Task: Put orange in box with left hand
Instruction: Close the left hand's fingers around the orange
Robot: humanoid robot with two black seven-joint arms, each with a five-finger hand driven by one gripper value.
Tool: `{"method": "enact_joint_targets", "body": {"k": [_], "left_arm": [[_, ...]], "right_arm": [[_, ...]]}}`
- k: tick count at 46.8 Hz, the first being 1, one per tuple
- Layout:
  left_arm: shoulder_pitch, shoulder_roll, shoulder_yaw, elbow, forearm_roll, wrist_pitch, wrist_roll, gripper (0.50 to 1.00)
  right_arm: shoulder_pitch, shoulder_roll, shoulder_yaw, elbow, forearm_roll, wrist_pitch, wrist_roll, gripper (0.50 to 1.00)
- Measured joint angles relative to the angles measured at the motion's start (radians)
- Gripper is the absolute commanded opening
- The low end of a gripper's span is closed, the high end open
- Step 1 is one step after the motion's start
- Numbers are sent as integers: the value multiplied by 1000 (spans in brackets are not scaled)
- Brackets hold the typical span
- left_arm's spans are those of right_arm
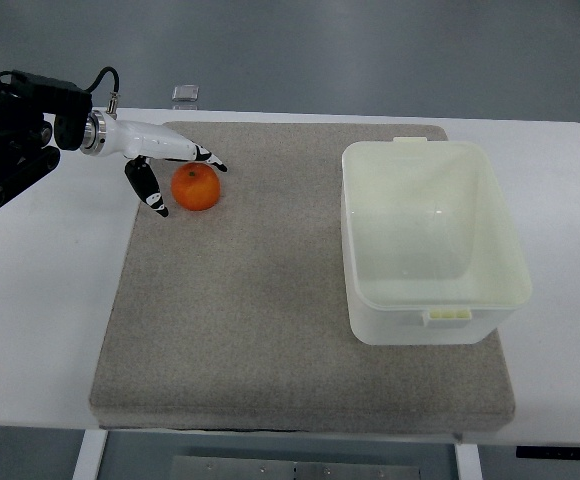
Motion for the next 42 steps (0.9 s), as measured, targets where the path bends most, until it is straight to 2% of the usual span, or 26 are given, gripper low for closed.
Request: {"method": "enact_joint_targets", "body": {"k": [7,28,35,40,42], "left_arm": [[7,-22,2,1,4,32,0,992],[12,-26,1,2,2,37,0,988],[15,-26,1,14,-3,38,0,969],[17,-27,1,20,-4,38,0,932],[17,-27,1,21,-4,38,0,902]], "right_arm": [[0,0,0,0,0,0,0,926],[0,0,0,0,0,0,0,926],[0,0,0,0,0,0,0,926],[0,0,0,0,0,0,0,926],[0,0,0,0,0,0,0,926]]}}
